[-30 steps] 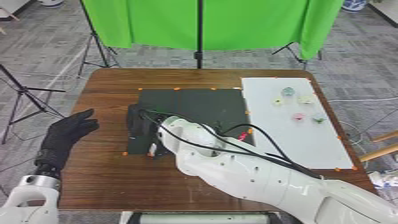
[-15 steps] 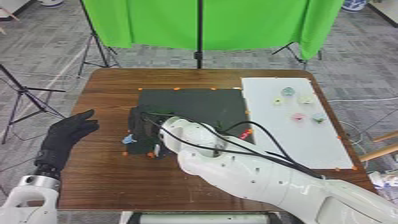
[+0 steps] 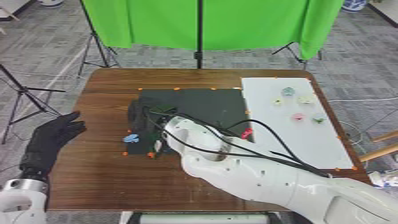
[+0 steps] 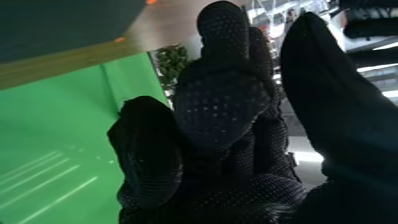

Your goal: Arrange flowers

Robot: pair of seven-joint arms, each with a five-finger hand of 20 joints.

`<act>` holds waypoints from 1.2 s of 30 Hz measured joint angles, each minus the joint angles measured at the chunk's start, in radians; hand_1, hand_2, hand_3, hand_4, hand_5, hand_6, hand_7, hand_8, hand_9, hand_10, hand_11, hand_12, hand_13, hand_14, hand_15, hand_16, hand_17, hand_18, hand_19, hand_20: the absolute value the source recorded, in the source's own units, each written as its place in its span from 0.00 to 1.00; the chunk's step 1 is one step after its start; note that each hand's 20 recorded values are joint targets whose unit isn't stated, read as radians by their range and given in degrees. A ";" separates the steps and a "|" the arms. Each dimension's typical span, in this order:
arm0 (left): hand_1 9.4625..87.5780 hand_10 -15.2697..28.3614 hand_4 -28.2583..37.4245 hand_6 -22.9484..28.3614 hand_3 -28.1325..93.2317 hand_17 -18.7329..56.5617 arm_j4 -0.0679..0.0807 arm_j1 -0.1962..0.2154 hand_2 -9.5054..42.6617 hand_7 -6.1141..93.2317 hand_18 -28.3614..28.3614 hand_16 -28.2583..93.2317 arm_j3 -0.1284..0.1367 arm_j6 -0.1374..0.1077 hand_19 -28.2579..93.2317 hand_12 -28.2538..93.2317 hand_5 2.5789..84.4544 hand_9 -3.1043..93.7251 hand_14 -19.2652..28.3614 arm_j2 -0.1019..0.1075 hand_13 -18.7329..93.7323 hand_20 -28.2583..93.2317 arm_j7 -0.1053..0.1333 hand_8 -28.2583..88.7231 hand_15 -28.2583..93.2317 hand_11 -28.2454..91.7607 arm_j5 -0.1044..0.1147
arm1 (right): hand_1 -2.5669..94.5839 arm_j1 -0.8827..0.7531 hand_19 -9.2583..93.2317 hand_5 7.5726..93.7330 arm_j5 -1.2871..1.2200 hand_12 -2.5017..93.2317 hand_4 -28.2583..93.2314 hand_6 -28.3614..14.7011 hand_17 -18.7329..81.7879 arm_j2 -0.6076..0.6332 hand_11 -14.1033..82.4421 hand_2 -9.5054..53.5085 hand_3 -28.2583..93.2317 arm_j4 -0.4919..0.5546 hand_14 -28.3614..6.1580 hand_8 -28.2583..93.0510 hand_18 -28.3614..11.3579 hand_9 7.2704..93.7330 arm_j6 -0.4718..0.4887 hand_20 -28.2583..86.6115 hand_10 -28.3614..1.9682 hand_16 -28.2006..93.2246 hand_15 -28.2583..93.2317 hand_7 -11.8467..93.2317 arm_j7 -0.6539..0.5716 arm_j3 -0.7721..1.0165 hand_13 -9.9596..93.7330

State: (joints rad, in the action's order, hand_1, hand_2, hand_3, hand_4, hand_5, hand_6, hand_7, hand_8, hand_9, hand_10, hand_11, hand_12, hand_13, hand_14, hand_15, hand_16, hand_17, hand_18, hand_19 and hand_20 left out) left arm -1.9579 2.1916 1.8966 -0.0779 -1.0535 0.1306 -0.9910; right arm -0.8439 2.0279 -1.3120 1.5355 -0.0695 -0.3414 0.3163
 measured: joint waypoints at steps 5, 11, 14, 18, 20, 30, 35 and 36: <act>0.19 0.70 0.00 0.58 0.77 0.43 0.031 0.030 0.58 0.15 0.77 0.22 0.026 -0.043 0.39 0.31 0.55 0.51 0.81 0.000 0.52 0.42 -0.006 0.19 0.39 0.39 0.013 | 0.42 0.001 1.00 0.65 -0.022 0.26 0.12 0.70 0.80 0.017 0.35 0.00 0.79 0.038 0.77 0.15 0.37 0.79 0.003 0.73 0.52 0.53 0.68 0.30 0.008 -0.001 0.97; 0.19 0.70 0.00 0.58 0.77 0.43 0.045 0.047 0.58 0.15 0.77 0.22 0.030 -0.042 0.39 0.31 0.55 0.51 0.81 -0.009 0.52 0.42 -0.021 0.19 0.39 0.39 0.004 | 0.35 0.000 1.00 0.59 -0.070 0.19 0.12 0.67 0.78 0.024 0.24 0.13 0.80 0.038 0.76 0.15 0.37 0.68 0.026 0.72 0.51 0.51 0.68 0.29 0.117 0.010 0.96; 0.19 0.70 0.00 0.58 0.77 0.43 0.046 0.047 0.57 0.15 0.76 0.22 0.030 -0.041 0.39 0.31 0.55 0.51 0.81 -0.010 0.52 0.41 -0.022 0.19 0.39 0.39 -0.004 | 0.32 -0.011 1.00 0.54 -0.137 0.15 0.11 0.65 0.78 0.023 0.22 0.19 0.80 0.032 0.73 0.16 0.36 0.59 0.092 0.70 0.53 0.50 0.67 0.27 0.227 0.042 0.96; 0.19 0.70 0.00 0.58 0.77 0.43 0.046 0.044 0.57 0.15 0.76 0.22 0.026 -0.040 0.39 0.31 0.55 0.51 0.81 -0.011 0.52 0.41 -0.022 0.19 0.39 0.39 -0.014 | 0.30 -0.028 1.00 0.49 -0.288 0.13 0.11 0.62 0.78 0.014 0.21 0.23 0.80 0.026 0.72 0.16 0.33 0.50 0.237 0.70 0.53 0.49 0.68 0.26 0.274 0.094 0.96; 0.19 0.70 0.00 0.58 0.77 0.43 0.045 0.043 0.57 0.15 0.76 0.22 0.025 -0.039 0.39 0.31 0.55 0.51 0.81 -0.012 0.52 0.41 -0.023 0.19 0.39 0.39 -0.021 | 0.29 -0.031 1.00 0.47 -0.286 0.11 0.11 0.60 0.78 0.009 0.20 0.25 0.80 0.023 0.71 0.17 0.32 0.47 0.297 0.71 0.53 0.49 0.69 0.25 0.267 0.102 0.96; 0.19 0.70 0.00 0.58 0.77 0.43 0.044 0.028 0.57 0.15 0.76 0.22 0.013 -0.027 0.38 0.32 0.55 0.51 0.81 -0.015 0.52 0.41 -0.021 0.19 0.39 0.39 -0.051 | 0.26 -0.048 1.00 0.44 -0.123 0.09 0.11 0.53 0.79 -0.021 0.19 0.26 0.80 -0.026 0.71 0.17 0.29 0.42 0.381 0.75 0.54 0.47 0.73 0.22 0.215 0.112 0.96; 0.19 0.70 0.00 0.58 0.77 0.43 0.039 0.026 0.56 0.15 0.76 0.22 0.014 -0.022 0.38 0.32 0.55 0.51 0.81 -0.016 0.52 0.42 -0.021 0.19 0.38 0.39 -0.055 | 0.26 -0.053 1.00 0.45 -0.114 0.09 0.11 0.52 0.80 -0.024 0.20 0.27 0.80 -0.049 0.71 0.17 0.29 0.44 0.401 0.76 0.53 0.47 0.74 0.22 0.202 0.117 0.96; 0.19 0.70 0.00 0.58 0.77 0.43 0.038 0.026 0.56 0.15 0.76 0.22 0.014 -0.021 0.38 0.32 0.55 0.51 0.81 -0.017 0.52 0.42 -0.021 0.19 0.38 0.39 -0.055 | 0.26 -0.053 1.00 0.46 -0.109 0.09 0.11 0.53 0.80 -0.024 0.20 0.27 0.80 -0.053 0.71 0.17 0.29 0.44 0.406 0.76 0.53 0.47 0.74 0.22 0.201 0.118 0.96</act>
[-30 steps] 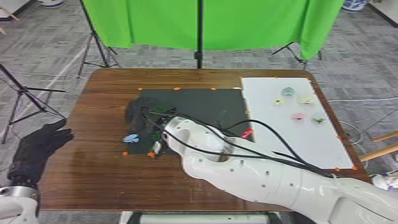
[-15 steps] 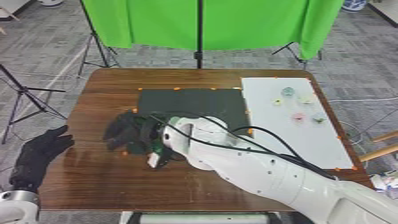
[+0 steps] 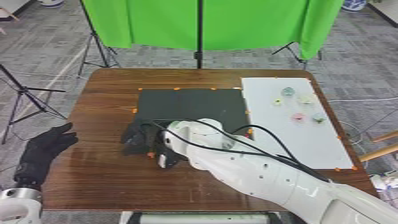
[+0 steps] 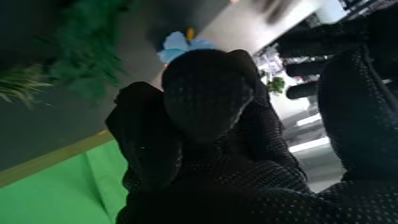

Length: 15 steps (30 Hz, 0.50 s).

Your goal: Arrange flowers

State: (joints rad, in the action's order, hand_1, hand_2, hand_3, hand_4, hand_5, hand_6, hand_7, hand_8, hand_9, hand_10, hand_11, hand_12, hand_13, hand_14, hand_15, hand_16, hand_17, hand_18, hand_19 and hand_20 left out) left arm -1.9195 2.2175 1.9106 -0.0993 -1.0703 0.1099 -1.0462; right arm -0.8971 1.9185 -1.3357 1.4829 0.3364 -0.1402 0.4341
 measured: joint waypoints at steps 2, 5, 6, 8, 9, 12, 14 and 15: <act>0.19 0.70 0.00 0.58 0.77 0.43 -0.002 0.000 0.56 0.15 0.76 0.22 0.000 0.000 0.38 0.32 0.55 0.51 0.81 -0.001 0.52 0.42 0.000 0.19 0.38 0.39 0.000 | 0.26 0.000 1.00 0.46 0.014 0.10 0.11 0.53 0.80 0.000 0.20 0.27 0.79 -0.004 0.71 0.17 0.29 0.45 0.010 0.77 0.53 0.46 0.74 0.22 0.000 0.001 0.96; 0.19 0.70 0.00 0.58 0.77 0.43 -0.004 0.002 0.56 0.15 0.76 0.22 0.001 0.001 0.38 0.32 0.55 0.51 0.81 -0.002 0.52 0.42 0.000 0.19 0.38 0.39 -0.001 | 0.26 0.001 1.00 0.47 0.044 0.10 0.11 0.53 0.80 0.000 0.20 0.27 0.79 -0.006 0.71 0.17 0.28 0.45 0.023 0.77 0.53 0.46 0.74 0.22 0.000 0.001 0.96; 0.19 0.70 0.00 0.58 0.77 0.43 -0.005 0.002 0.56 0.15 0.76 0.22 0.001 0.002 0.38 0.32 0.55 0.51 0.81 -0.003 0.52 0.42 0.000 0.19 0.38 0.39 -0.001 | 0.26 0.002 1.00 0.47 0.049 0.10 0.11 0.53 0.80 0.001 0.20 0.27 0.79 -0.006 0.71 0.17 0.28 0.46 0.024 0.77 0.53 0.46 0.74 0.22 0.000 0.001 0.96; 0.19 0.70 0.00 0.58 0.77 0.42 -0.008 0.004 0.56 0.15 0.76 0.22 0.003 0.002 0.38 0.32 0.55 0.51 0.81 -0.003 0.52 0.42 0.000 0.19 0.38 0.39 -0.002 | 0.25 0.006 1.00 0.48 0.051 0.10 0.11 0.53 0.81 0.003 0.20 0.27 0.79 -0.006 0.71 0.17 0.28 0.46 0.023 0.77 0.53 0.46 0.74 0.22 0.000 -0.001 0.97; 0.19 0.70 0.00 0.58 0.77 0.42 -0.009 0.005 0.56 0.15 0.76 0.22 0.004 0.002 0.38 0.32 0.55 0.51 0.81 -0.003 0.52 0.42 0.000 0.19 0.38 0.39 -0.002 | 0.25 0.009 1.00 0.48 0.051 0.10 0.11 0.53 0.81 0.004 0.21 0.27 0.79 -0.006 0.71 0.17 0.28 0.47 0.022 0.77 0.52 0.46 0.74 0.22 -0.001 -0.002 0.97; 0.19 0.70 0.00 0.58 0.77 0.42 -0.013 0.009 0.56 0.15 0.76 0.22 0.006 0.002 0.38 0.32 0.55 0.51 0.81 -0.004 0.52 0.42 -0.001 0.19 0.38 0.39 -0.002 | 0.25 0.019 1.00 0.49 0.050 0.10 0.11 0.54 0.81 0.010 0.21 0.26 0.79 -0.004 0.71 0.17 0.28 0.48 0.014 0.77 0.51 0.46 0.74 0.23 -0.003 -0.008 0.97; 0.19 0.70 0.00 0.58 0.77 0.42 -0.014 0.012 0.56 0.15 0.76 0.22 0.007 0.003 0.38 0.32 0.55 0.51 0.81 -0.005 0.52 0.42 -0.001 0.19 0.38 0.39 -0.002 | 0.25 0.027 1.00 0.50 0.054 0.11 0.12 0.54 0.81 0.015 0.21 0.26 0.79 -0.002 0.72 0.17 0.28 0.49 0.010 0.77 0.51 0.46 0.74 0.23 -0.004 -0.014 0.97; 0.19 0.70 0.00 0.58 0.77 0.42 -0.015 0.013 0.56 0.15 0.76 0.22 0.007 0.003 0.38 0.32 0.55 0.51 0.81 -0.005 0.52 0.42 -0.001 0.19 0.38 0.39 -0.003 | 0.24 0.030 1.00 0.50 0.056 0.11 0.12 0.54 0.81 0.018 0.21 0.26 0.79 -0.001 0.72 0.17 0.28 0.49 0.009 0.77 0.51 0.46 0.74 0.23 -0.004 -0.015 0.97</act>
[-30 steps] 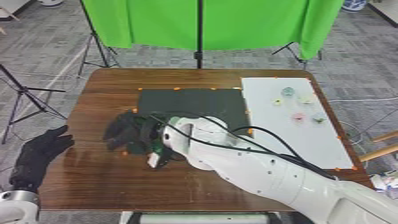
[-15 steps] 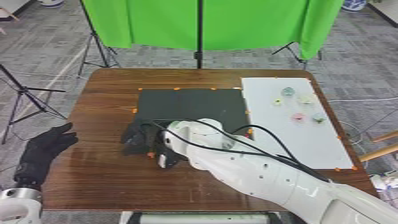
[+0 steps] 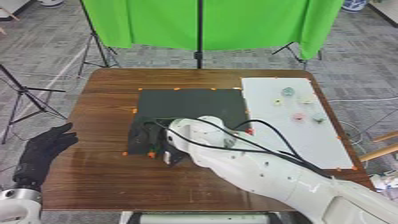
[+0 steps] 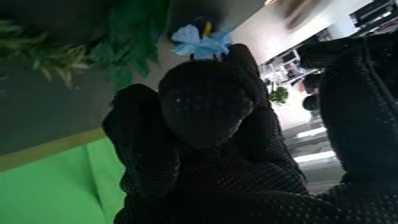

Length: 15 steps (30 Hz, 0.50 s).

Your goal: Arrange flowers

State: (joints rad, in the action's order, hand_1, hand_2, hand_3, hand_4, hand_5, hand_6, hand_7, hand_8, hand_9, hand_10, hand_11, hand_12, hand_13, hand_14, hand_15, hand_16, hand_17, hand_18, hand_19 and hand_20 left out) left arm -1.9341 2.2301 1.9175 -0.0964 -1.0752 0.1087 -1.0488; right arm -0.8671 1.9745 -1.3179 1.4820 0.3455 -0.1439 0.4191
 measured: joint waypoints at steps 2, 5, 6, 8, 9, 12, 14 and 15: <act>0.18 0.70 0.00 0.58 0.77 0.42 0.000 0.001 0.56 0.15 0.76 0.22 0.000 0.001 0.38 0.32 0.55 0.51 0.81 0.000 0.52 0.41 -0.001 0.19 0.38 0.39 0.000 | 0.24 0.005 1.00 0.51 0.001 0.11 0.12 0.56 0.81 0.006 0.21 0.25 0.79 0.004 0.71 0.17 0.28 0.50 0.000 0.77 0.52 0.46 0.74 0.23 0.000 0.000 0.97; 0.19 0.70 0.00 0.58 0.77 0.42 -0.001 0.001 0.55 0.15 0.76 0.22 0.002 0.002 0.38 0.32 0.55 0.51 0.81 0.000 0.52 0.41 -0.001 0.19 0.38 0.39 -0.001 | 0.24 0.008 1.00 0.51 -0.001 0.11 0.12 0.57 0.81 0.018 0.21 0.23 0.79 0.016 0.71 0.17 0.28 0.51 0.002 0.77 0.53 0.46 0.74 0.23 0.001 0.003 0.97; 0.19 0.70 0.00 0.58 0.77 0.42 -0.002 0.002 0.55 0.15 0.76 0.22 0.003 0.002 0.38 0.32 0.55 0.51 0.81 0.000 0.52 0.41 -0.002 0.19 0.38 0.39 -0.001 | 0.24 0.008 1.00 0.52 -0.007 0.11 0.12 0.57 0.81 0.023 0.21 0.23 0.79 0.023 0.71 0.17 0.28 0.51 0.001 0.77 0.54 0.46 0.74 0.23 0.001 0.005 0.97; 0.18 0.70 0.00 0.58 0.77 0.42 -0.004 0.005 0.55 0.15 0.76 0.22 0.006 0.002 0.38 0.32 0.55 0.51 0.81 0.000 0.52 0.41 -0.002 0.19 0.38 0.39 -0.001 | 0.23 0.008 1.00 0.52 -0.040 0.11 0.12 0.58 0.81 0.036 0.21 0.22 0.79 0.041 0.71 0.17 0.28 0.52 -0.013 0.77 0.53 0.46 0.74 0.24 0.002 0.012 0.97; 0.19 0.70 0.00 0.58 0.77 0.42 -0.005 0.006 0.55 0.15 0.76 0.22 0.007 0.002 0.38 0.32 0.55 0.51 0.81 0.000 0.52 0.41 -0.003 0.19 0.38 0.39 -0.001 | 0.24 0.008 1.00 0.52 -0.071 0.11 0.12 0.58 0.81 0.045 0.22 0.21 0.79 0.054 0.71 0.17 0.28 0.52 -0.028 0.77 0.53 0.46 0.74 0.24 0.003 0.017 0.97; 0.19 0.70 0.00 0.58 0.77 0.42 -0.009 0.009 0.55 0.15 0.76 0.22 0.008 0.002 0.38 0.32 0.55 0.51 0.81 0.000 0.52 0.41 -0.005 0.19 0.38 0.39 -0.002 | 0.25 0.003 1.00 0.53 -0.180 0.12 0.12 0.58 0.79 0.076 0.22 0.17 0.79 0.108 0.70 0.17 0.28 0.53 -0.106 0.76 0.52 0.47 0.73 0.24 0.005 0.041 0.96; 0.19 0.70 0.00 0.58 0.77 0.42 -0.011 0.011 0.55 0.15 0.76 0.22 0.008 0.002 0.38 0.32 0.55 0.51 0.81 0.000 0.52 0.41 -0.007 0.19 0.38 0.39 -0.004 | 0.27 -0.003 1.00 0.54 -0.208 0.13 0.12 0.59 0.78 0.099 0.22 0.13 0.79 0.158 0.71 0.17 0.29 0.54 -0.166 0.76 0.50 0.47 0.73 0.25 0.008 0.070 0.95; 0.19 0.70 0.00 0.58 0.77 0.42 -0.013 0.012 0.55 0.15 0.76 0.22 0.008 0.003 0.38 0.32 0.55 0.51 0.81 0.000 0.52 0.41 -0.008 0.19 0.38 0.39 -0.006 | 0.28 -0.007 1.00 0.54 -0.206 0.14 0.12 0.60 0.78 0.111 0.23 0.11 0.79 0.186 0.71 0.17 0.29 0.55 -0.191 0.75 0.50 0.47 0.73 0.25 0.008 0.088 0.95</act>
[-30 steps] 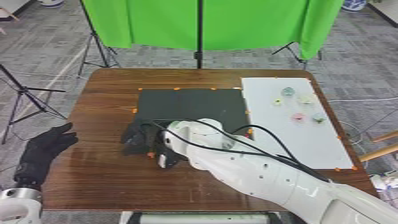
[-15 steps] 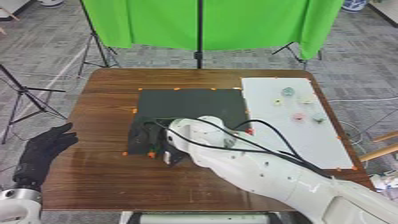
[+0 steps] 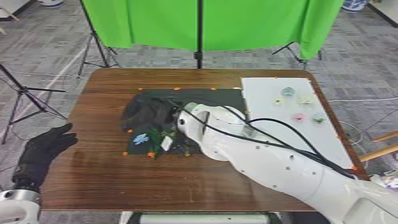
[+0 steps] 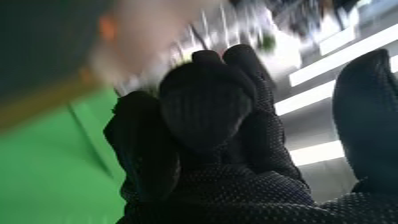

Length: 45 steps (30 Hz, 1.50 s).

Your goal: Arrange flowers

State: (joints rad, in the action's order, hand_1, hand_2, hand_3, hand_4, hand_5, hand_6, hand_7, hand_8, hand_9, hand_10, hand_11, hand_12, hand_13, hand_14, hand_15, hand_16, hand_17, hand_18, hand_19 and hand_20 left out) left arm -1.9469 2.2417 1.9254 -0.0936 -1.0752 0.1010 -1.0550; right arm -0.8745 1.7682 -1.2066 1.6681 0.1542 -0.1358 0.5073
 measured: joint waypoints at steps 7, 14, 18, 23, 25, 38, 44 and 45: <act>0.34 0.69 0.17 0.57 0.78 0.44 -0.010 0.009 0.26 0.16 0.75 0.23 -0.002 -0.004 0.37 0.32 0.55 0.51 0.77 0.000 0.50 0.41 0.027 0.19 0.36 0.40 -0.011 | 0.33 -0.056 1.00 0.56 0.189 0.16 0.12 0.66 0.76 0.123 0.23 0.01 0.79 0.203 0.70 0.16 0.31 0.60 -0.096 0.74 0.53 0.47 0.73 0.26 -0.027 0.180 0.93; 0.50 0.61 0.31 0.54 0.76 0.46 -0.012 0.014 0.13 0.21 0.72 0.24 -0.002 -0.018 0.38 0.32 0.51 0.43 0.69 0.002 0.47 0.44 0.129 0.18 0.34 0.41 -0.033 | 0.35 -0.224 1.00 0.56 0.263 0.16 0.11 0.64 0.75 0.273 0.23 0.00 0.78 0.316 0.70 0.17 0.31 0.60 -0.106 0.73 0.51 0.46 0.73 0.24 -0.212 0.472 0.92; 0.46 0.63 0.31 0.55 0.77 0.45 -0.016 0.014 0.13 0.22 0.73 0.24 0.000 -0.028 0.38 0.31 0.52 0.45 0.72 0.002 0.48 0.45 0.126 0.18 0.36 0.41 -0.063 | 0.35 -0.337 1.00 0.56 0.302 0.17 0.11 0.64 0.75 0.353 0.23 0.00 0.78 0.306 0.69 0.17 0.30 0.61 -0.099 0.73 0.48 0.46 0.73 0.24 -0.305 0.609 0.92; 0.41 0.65 0.30 0.55 0.77 0.44 -0.023 0.020 0.16 0.21 0.73 0.24 0.006 -0.026 0.37 0.31 0.53 0.47 0.75 -0.003 0.49 0.44 0.119 0.18 0.37 0.40 -0.059 | 0.36 -0.452 1.00 0.59 0.375 0.20 0.11 0.68 0.75 0.428 0.25 0.00 0.77 0.247 0.68 0.16 0.29 0.66 -0.096 0.73 0.46 0.46 0.73 0.25 -0.334 0.684 0.92; 0.39 0.66 0.30 0.55 0.77 0.44 -0.025 0.022 0.16 0.20 0.73 0.24 0.008 -0.023 0.37 0.31 0.53 0.48 0.76 -0.006 0.50 0.44 0.115 0.18 0.37 0.40 -0.056 | 0.36 -0.485 1.00 0.60 0.377 0.20 0.11 0.69 0.75 0.446 0.26 0.00 0.77 0.223 0.68 0.16 0.29 0.66 -0.094 0.73 0.46 0.46 0.73 0.26 -0.341 0.691 0.92; 0.36 0.67 0.29 0.56 0.77 0.43 -0.034 0.036 0.16 0.18 0.74 0.23 0.026 0.025 0.36 0.32 0.53 0.49 0.77 -0.023 0.50 0.43 0.079 0.19 0.37 0.40 -0.054 | 0.37 -0.609 1.00 0.60 0.414 0.22 0.11 0.70 0.75 0.481 0.27 0.00 0.78 0.173 0.69 0.15 0.28 0.67 -0.045 0.74 0.46 0.47 0.74 0.26 -0.384 0.724 0.92; 0.35 0.67 0.28 0.56 0.77 0.42 -0.035 0.038 0.16 0.18 0.74 0.23 0.030 0.040 0.36 0.32 0.53 0.49 0.77 -0.026 0.50 0.43 0.067 0.19 0.37 0.39 -0.056 | 0.37 -0.616 1.00 0.59 0.445 0.22 0.11 0.69 0.75 0.488 0.27 0.00 0.78 0.145 0.69 0.15 0.28 0.67 -0.032 0.74 0.46 0.47 0.74 0.26 -0.404 0.723 0.92; 0.35 0.67 0.28 0.56 0.77 0.42 -0.035 0.038 0.16 0.18 0.74 0.23 0.031 0.042 0.36 0.32 0.53 0.49 0.77 -0.026 0.50 0.43 0.065 0.19 0.37 0.39 -0.056 | 0.37 -0.618 1.00 0.59 0.448 0.22 0.11 0.69 0.75 0.489 0.27 0.00 0.78 0.142 0.69 0.15 0.28 0.67 -0.030 0.74 0.46 0.47 0.74 0.26 -0.407 0.723 0.92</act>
State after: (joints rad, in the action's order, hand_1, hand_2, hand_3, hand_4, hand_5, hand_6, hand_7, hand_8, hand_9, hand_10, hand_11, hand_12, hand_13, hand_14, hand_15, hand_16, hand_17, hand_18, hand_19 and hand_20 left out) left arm -1.9821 2.2800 1.9564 -0.0512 -1.1017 0.1664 -1.1107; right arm -1.4922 2.2163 -0.7172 1.8098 0.1238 -0.5428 1.2308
